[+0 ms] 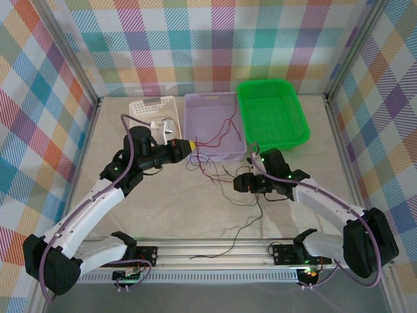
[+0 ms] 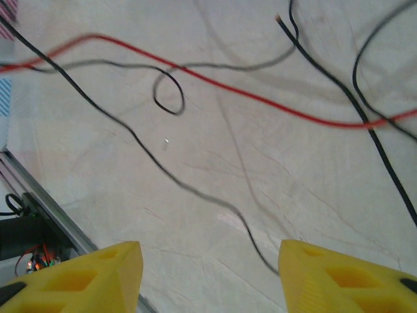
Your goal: Untangle the cables
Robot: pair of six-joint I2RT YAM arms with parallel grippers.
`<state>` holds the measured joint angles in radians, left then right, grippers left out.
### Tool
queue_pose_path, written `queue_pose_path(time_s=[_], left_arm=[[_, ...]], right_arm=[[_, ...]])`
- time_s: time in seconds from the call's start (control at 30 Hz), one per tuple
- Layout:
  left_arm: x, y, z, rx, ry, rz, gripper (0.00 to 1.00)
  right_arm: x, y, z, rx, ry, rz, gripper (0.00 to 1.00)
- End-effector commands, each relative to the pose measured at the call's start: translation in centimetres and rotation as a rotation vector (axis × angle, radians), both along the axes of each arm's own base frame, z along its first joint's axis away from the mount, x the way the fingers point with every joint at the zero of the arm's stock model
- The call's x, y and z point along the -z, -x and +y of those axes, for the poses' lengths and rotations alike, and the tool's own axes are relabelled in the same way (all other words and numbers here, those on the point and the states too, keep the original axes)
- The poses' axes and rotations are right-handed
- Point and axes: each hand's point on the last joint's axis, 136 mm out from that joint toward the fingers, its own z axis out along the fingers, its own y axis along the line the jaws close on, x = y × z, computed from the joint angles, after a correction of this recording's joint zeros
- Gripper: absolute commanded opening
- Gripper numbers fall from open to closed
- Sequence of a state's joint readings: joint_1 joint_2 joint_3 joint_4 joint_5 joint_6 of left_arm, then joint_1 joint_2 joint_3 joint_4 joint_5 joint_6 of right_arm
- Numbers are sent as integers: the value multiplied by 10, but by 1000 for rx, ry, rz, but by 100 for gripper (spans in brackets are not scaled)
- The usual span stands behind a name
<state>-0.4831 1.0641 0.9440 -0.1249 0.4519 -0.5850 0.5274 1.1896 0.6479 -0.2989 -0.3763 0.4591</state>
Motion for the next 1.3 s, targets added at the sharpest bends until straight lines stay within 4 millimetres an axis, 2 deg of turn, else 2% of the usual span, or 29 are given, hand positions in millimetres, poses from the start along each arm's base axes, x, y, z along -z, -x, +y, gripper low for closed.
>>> queue_pose_path(time_s=[0.0, 0.1, 0.2, 0.23, 0.43, 0.7, 1.0, 1.17, 1.27], left_arm=[[-12, 1, 3, -1, 34, -38, 0], [-12, 1, 4, -5, 29, -41, 0], [-13, 1, 5, -7, 24, -44, 0], [-13, 1, 5, -8, 23, -44, 0], [-14, 1, 7, -12, 14, -49, 0], [-11, 2, 9, -18, -1, -51, 0], [-11, 2, 9, -17, -7, -53, 0], [-10, 2, 9, -18, -9, -51, 0], [-11, 2, 9, -18, -10, -53, 0]], right_arm=[[20, 10, -16, 29, 114, 28, 60], [35, 14, -48, 154, 260, 61, 61], [36, 18, -76, 256, 354, 42, 63], [36, 18, -80, 274, 358, 37, 64], [56, 19, -77, 272, 368, 75, 61], [64, -6, -66, 251, 380, 33, 50], [72, -19, -60, 230, 417, 38, 24], [58, -24, -61, 226, 419, -3, 2], [33, -31, -63, 238, 407, -74, 0]])
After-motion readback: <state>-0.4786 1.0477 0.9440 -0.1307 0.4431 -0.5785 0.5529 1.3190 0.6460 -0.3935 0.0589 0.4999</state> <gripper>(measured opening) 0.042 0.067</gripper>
